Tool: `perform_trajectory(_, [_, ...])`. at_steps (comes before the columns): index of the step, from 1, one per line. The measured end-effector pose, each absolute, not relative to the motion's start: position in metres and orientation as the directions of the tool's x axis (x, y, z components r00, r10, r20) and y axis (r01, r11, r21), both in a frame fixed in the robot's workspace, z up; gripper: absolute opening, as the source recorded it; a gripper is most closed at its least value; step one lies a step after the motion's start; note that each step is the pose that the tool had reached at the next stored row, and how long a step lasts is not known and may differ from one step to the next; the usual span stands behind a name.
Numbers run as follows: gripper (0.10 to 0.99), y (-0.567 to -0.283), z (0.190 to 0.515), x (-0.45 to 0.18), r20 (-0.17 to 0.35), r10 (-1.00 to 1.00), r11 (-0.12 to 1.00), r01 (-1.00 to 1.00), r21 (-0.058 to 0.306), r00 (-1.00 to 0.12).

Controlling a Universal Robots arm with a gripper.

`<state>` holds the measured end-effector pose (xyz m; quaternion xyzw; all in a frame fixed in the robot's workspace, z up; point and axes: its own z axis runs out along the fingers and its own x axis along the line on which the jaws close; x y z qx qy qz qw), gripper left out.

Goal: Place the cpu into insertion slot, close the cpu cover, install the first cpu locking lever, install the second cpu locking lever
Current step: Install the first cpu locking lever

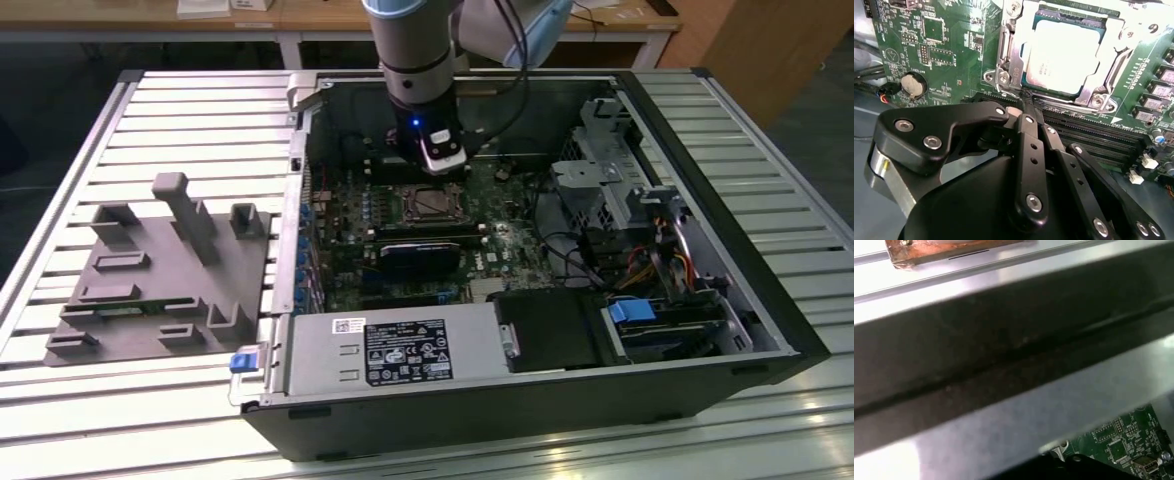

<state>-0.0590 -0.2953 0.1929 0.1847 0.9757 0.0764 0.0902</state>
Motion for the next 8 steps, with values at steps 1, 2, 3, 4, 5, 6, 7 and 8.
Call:
perform_trajectory(1, [0.102, -0.2954, 0.1927, -0.0589, -0.148, 0.375, 0.92, 0.348, 0.181, -0.915])
perform_trajectory(2, [0.102, -0.2954, 0.1927, -0.0589, -0.148, 0.376, 0.92, 0.348, 0.181, -0.915])
perform_trajectory(3, [0.102, -0.2954, 0.1927, -0.0589, -0.148, 0.376, 0.92, 0.348, 0.181, -0.915])
perform_trajectory(4, [0.102, -0.2954, 0.1926, -0.0588, -0.148, 0.376, 0.92, 0.348, 0.181, -0.915])
perform_trajectory(5, [0.102, -0.2954, 0.1927, -0.0588, -0.148, 0.376, 0.92, 0.348, 0.181, -0.915])
perform_trajectory(6, [0.102, -0.2954, 0.1933, -0.0587, -0.148, 0.376, 0.92, 0.348, 0.182, -0.915])
perform_trajectory(7, [0.102, -0.2953, 0.1945, -0.0587, -0.148, 0.376, 0.92, 0.348, 0.182, -0.915])
perform_trajectory(8, [0.102, -0.2954, 0.196, -0.0587, -0.148, 0.376, 0.92, 0.348, 0.181, -0.915])
